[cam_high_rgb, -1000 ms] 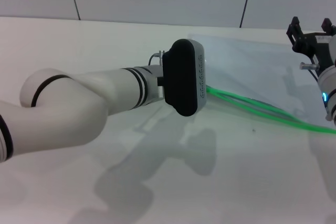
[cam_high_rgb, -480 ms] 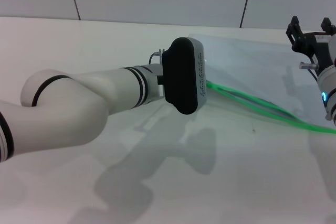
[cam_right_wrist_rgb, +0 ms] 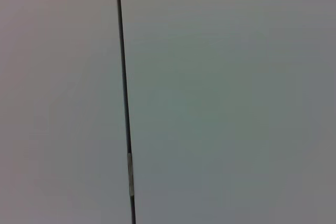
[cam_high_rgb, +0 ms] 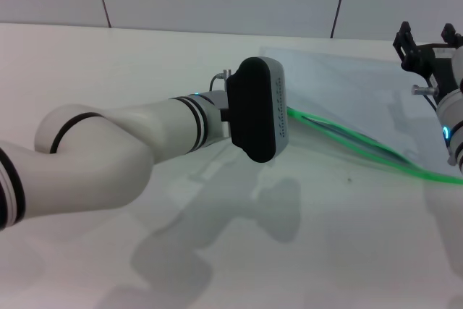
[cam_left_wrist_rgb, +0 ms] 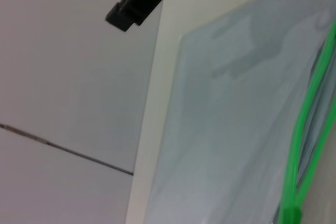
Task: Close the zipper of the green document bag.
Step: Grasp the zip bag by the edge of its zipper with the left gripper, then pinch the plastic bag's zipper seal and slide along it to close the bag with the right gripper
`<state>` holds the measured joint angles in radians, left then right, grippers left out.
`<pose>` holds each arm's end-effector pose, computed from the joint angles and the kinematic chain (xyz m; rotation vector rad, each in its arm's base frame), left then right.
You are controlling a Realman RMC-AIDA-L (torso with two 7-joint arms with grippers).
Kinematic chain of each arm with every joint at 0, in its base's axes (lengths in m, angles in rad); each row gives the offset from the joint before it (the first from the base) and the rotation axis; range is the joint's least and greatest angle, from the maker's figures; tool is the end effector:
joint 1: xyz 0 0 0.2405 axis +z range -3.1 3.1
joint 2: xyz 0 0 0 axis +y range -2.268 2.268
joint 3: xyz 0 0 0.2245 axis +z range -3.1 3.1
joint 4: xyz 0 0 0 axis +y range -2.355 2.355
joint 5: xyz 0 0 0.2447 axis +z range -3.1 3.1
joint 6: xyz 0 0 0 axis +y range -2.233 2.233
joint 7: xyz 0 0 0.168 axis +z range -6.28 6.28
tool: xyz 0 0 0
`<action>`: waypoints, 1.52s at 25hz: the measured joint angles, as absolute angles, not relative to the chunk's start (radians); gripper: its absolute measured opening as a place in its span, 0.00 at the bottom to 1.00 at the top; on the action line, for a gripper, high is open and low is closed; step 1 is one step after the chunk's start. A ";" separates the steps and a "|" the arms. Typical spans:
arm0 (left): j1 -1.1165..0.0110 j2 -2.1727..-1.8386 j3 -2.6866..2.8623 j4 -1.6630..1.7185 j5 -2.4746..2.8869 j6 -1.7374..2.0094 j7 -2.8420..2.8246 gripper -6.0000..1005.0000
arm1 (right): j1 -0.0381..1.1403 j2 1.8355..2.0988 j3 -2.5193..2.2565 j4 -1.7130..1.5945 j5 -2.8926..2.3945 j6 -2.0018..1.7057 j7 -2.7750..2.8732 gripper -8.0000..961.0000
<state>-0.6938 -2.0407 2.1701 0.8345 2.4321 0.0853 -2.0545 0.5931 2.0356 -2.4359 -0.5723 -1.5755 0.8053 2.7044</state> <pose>-0.1339 0.4246 -0.1469 -2.3157 0.5379 0.2087 0.2423 0.4279 -0.0592 -1.5507 0.6992 0.5565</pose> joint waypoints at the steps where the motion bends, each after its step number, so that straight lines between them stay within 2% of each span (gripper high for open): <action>1: -0.701 -2.041 2.178 0.828 2.419 0.085 -2.055 0.36 | 0.593 2.036 -2.436 -0.572 -1.575 0.805 2.704 0.77; 13: -0.702 -2.040 2.195 0.806 2.369 0.056 -2.056 0.21 | 0.595 2.033 -2.449 -0.574 -1.577 0.781 2.704 0.77; 23: -0.660 -2.036 2.171 0.825 2.353 0.050 -2.057 0.11 | 0.586 2.024 -2.481 -0.646 -1.630 0.759 2.704 0.77; 28: -0.629 -2.033 2.170 0.859 2.353 0.027 -2.052 0.07 | 0.574 1.992 -2.476 -0.720 -1.657 0.706 2.703 0.77; 29: -0.620 -2.033 2.168 0.875 2.353 0.026 -2.049 0.06 | 0.562 1.968 -2.471 -0.765 -1.658 0.687 2.703 0.77; 30: -0.620 -2.033 2.168 0.875 2.353 0.026 -2.049 0.06 | 0.562 1.968 -2.471 -0.765 -1.658 0.687 2.703 0.77; 34: -0.606 -2.032 2.160 0.893 2.354 0.027 -2.048 0.06 | 0.540 1.915 -2.450 -0.858 -1.680 0.614 2.702 0.77; 38: -0.593 -2.031 2.159 0.922 2.355 0.033 -2.048 0.06 | 0.500 1.879 -2.351 -0.961 -1.787 0.446 2.698 0.77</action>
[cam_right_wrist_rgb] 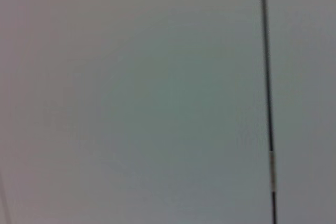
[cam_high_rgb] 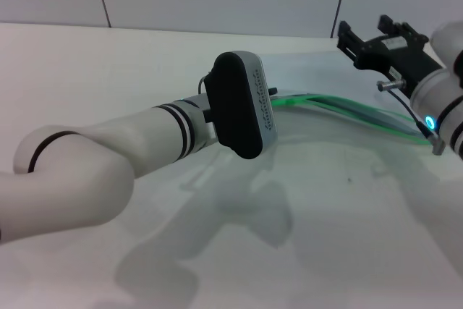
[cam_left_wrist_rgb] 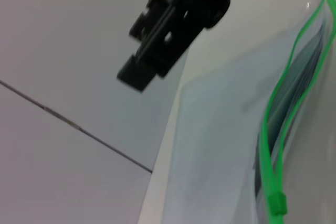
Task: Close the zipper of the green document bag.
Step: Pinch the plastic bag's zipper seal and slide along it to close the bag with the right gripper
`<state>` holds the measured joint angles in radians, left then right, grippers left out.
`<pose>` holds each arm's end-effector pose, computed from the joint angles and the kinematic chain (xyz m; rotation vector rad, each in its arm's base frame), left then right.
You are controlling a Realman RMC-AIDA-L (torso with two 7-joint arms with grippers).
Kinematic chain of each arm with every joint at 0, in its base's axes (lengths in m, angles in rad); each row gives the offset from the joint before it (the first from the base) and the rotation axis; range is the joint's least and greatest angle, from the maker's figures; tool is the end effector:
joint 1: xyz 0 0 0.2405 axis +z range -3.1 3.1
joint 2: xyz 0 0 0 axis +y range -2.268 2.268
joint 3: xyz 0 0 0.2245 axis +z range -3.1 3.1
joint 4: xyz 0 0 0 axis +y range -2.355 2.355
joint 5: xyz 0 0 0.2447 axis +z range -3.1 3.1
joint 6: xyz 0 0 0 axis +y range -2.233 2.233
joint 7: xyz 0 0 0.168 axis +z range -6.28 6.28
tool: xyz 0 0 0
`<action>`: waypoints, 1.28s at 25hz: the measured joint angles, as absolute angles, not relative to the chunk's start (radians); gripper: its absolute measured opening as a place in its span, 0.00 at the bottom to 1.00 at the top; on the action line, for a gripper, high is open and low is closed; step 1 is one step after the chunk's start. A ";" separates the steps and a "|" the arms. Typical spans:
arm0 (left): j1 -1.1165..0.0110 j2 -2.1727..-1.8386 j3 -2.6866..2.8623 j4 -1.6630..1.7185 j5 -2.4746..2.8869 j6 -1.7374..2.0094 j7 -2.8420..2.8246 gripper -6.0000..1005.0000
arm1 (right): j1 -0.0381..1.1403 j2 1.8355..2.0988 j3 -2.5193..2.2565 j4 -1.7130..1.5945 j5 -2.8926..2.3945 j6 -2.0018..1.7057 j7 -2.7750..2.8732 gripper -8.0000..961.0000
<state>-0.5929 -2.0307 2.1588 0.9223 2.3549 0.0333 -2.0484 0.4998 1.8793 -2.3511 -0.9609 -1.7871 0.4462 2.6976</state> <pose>-0.1360 0.4165 -0.1364 -2.2907 0.3912 0.0864 0.1802 0.4254 -0.0684 -1.8898 0.6908 0.6135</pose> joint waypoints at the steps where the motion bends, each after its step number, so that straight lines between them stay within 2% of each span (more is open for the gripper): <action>1: -0.587 -2.031 2.157 0.935 2.356 0.035 -2.048 0.06 | 0.483 1.875 -2.315 -0.992 -1.827 0.401 2.697 0.77; 4: -0.569 -2.030 2.149 0.967 2.361 0.038 -2.048 0.06 | 0.420 1.872 -2.196 -1.101 -1.968 0.254 2.695 0.77; 9: -0.536 -2.028 2.142 1.027 2.362 0.046 -2.048 0.06 | 0.329 1.887 -2.041 -1.289 -2.142 0.031 2.692 0.77; 18: -0.496 -2.024 2.119 1.085 2.364 0.054 -2.047 0.06 | 0.313 1.897 -1.940 -1.440 -2.167 -0.243 2.616 0.77; 21: -0.492 -2.024 2.119 1.086 2.364 0.054 -2.046 0.06 | 0.312 1.926 -1.884 -1.475 -2.164 -0.359 2.514 0.77; 27: -0.476 -2.025 2.115 1.102 2.364 0.054 -2.046 0.06 | 0.301 2.026 -1.679 -1.494 -1.977 -0.669 2.145 0.77; 28: -0.476 -2.025 2.112 1.104 2.363 0.055 -2.046 0.06 | 0.301 2.031 -1.651 -1.489 -1.932 -0.708 2.088 0.77; 32: -0.473 -2.026 2.108 1.112 2.362 0.062 -2.046 0.06 | 0.311 2.025 -1.618 -1.455 -1.837 -0.798 1.948 0.76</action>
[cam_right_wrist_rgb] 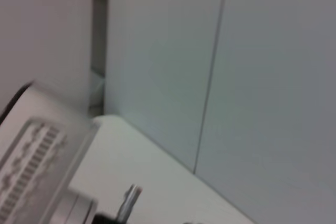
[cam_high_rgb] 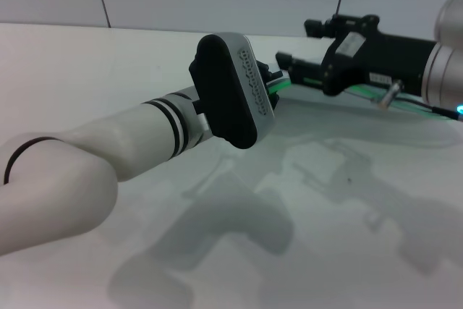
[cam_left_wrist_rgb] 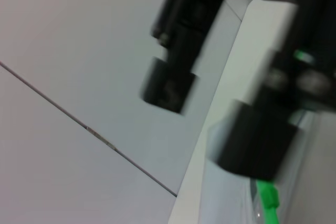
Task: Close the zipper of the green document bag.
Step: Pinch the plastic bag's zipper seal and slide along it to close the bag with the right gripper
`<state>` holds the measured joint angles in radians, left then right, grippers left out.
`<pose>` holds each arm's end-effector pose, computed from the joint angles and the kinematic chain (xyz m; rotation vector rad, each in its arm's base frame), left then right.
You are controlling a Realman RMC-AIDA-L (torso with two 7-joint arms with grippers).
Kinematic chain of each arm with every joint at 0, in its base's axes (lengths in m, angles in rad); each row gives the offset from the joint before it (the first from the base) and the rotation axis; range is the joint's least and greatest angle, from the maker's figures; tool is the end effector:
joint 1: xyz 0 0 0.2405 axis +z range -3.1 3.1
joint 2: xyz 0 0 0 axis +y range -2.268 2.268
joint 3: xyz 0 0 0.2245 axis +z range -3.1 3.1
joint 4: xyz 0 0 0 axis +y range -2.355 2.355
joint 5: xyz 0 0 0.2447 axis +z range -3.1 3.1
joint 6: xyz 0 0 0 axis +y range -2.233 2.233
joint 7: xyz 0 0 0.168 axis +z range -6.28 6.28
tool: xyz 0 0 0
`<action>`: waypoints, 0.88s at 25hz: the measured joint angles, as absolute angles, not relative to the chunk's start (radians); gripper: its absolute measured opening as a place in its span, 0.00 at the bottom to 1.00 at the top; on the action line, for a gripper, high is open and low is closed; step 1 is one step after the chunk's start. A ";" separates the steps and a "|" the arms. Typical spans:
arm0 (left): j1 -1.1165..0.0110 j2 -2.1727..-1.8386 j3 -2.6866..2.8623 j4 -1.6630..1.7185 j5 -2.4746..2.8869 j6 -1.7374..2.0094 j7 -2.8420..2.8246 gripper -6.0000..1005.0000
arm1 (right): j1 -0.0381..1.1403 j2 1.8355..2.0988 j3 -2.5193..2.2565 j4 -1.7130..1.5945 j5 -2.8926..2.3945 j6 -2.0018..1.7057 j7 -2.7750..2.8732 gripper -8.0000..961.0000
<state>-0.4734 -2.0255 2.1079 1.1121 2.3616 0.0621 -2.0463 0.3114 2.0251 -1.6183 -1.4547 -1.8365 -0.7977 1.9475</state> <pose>-0.1132 0.4076 -0.1153 -2.2530 0.3194 -0.0427 0.0920 0.3973 -0.0095 -2.4872 0.2877 0.4729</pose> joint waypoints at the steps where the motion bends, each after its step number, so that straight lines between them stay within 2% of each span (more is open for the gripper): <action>1: -0.473 -2.026 2.108 1.113 2.361 0.062 -2.046 0.06 | 0.314 2.025 -1.617 -1.449 -1.839 -0.810 1.924 0.75; 9: -0.462 -2.026 2.108 1.145 2.361 0.070 -2.046 0.06 | 0.320 2.030 -1.643 -1.438 -1.971 -0.812 1.730 0.69; 22: -0.446 -2.025 2.103 1.171 2.363 0.079 -2.046 0.06 | 0.285 2.032 -1.791 -1.381 -1.984 -0.558 1.481 0.66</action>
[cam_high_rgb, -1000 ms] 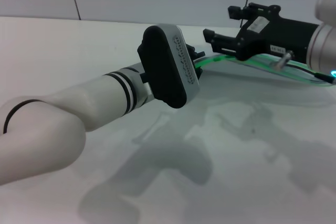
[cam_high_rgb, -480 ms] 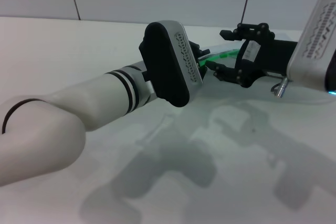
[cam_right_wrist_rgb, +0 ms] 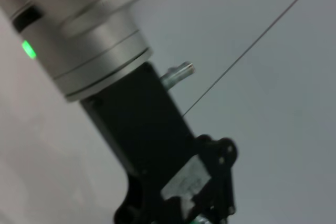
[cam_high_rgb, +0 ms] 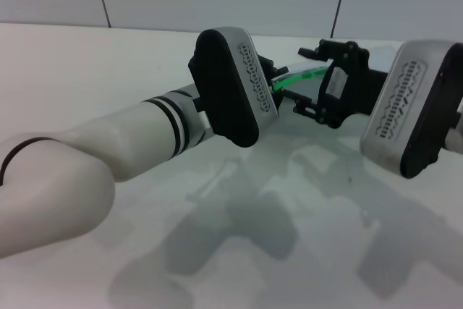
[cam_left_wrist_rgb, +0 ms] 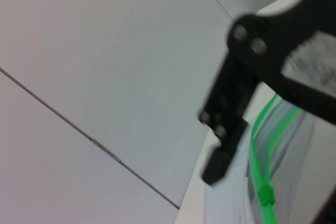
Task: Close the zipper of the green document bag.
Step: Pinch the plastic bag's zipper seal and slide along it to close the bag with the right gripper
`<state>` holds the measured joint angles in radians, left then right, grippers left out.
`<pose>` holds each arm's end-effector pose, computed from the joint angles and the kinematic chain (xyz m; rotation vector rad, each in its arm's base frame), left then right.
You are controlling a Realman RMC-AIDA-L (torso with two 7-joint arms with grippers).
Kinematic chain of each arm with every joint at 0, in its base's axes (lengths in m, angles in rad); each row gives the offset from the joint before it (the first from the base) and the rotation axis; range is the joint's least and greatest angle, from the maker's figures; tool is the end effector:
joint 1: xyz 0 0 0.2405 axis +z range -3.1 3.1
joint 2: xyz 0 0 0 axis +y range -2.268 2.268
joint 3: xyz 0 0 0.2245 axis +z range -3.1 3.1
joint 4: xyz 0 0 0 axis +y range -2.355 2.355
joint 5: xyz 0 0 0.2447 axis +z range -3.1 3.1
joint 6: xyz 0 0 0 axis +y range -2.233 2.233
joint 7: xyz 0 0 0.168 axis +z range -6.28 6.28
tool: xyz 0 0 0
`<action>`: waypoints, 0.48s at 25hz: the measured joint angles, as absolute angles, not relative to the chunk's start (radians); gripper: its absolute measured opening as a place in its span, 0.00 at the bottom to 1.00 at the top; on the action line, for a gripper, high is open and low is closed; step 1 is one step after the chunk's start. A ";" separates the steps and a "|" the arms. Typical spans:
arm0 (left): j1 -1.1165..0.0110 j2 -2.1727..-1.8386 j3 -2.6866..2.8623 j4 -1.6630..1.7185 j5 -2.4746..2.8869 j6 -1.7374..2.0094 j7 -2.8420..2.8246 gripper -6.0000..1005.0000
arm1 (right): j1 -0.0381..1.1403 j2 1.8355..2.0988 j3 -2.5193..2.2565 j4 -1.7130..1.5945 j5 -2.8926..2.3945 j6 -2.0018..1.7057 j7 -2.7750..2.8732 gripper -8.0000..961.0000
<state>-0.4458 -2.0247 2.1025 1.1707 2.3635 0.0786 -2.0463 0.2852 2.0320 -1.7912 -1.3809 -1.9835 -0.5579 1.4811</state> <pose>-0.1030 0.4032 -0.1106 -2.2498 0.3154 -0.0797 0.1195 0.3963 -0.0519 -2.3849 -0.3454 0.0721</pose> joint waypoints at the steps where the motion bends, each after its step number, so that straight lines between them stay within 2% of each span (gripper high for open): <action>1: -0.445 -2.024 2.103 1.174 2.364 0.079 -2.046 0.06 | 0.287 2.032 -1.795 -1.374 -1.984 -0.555 1.474 0.65; 12: -0.441 -2.024 2.097 1.183 2.366 0.089 -2.045 0.06 | 0.299 2.031 -1.815 -1.334 -1.995 -0.503 1.450 0.57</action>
<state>-0.4411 -2.0236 2.0966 1.1833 2.3657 0.0893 -2.0449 0.2987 2.0310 -1.8151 -1.3344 -1.9947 -0.5032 1.4495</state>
